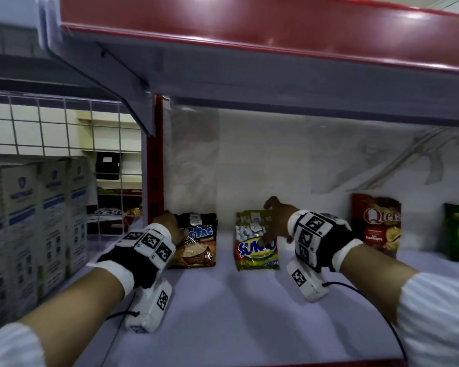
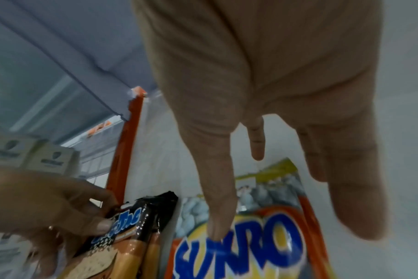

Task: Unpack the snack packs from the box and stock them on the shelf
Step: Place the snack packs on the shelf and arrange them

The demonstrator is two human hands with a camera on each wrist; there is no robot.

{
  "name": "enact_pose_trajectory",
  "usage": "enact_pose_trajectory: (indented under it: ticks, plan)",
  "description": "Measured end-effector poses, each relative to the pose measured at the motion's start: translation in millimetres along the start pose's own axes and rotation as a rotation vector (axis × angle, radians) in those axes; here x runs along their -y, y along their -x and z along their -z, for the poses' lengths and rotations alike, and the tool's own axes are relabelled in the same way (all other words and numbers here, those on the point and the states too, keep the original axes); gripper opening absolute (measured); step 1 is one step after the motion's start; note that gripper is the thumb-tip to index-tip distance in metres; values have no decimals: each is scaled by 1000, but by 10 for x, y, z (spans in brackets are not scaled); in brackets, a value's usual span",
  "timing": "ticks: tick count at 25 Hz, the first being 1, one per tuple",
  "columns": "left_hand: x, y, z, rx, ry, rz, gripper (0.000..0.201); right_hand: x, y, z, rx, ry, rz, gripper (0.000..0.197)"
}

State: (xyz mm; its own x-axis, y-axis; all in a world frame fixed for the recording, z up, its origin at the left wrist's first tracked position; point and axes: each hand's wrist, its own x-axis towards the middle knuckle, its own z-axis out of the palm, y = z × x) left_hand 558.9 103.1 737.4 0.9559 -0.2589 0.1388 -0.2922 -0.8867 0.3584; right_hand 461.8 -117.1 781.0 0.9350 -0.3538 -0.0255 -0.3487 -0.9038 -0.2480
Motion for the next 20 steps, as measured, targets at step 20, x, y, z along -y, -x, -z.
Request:
enact_pose_trajectory:
  ticks: [20]
  plan:
    - [-689,642,558,-158,460,-68,32,-139,573,252,-395,-501,240,41]
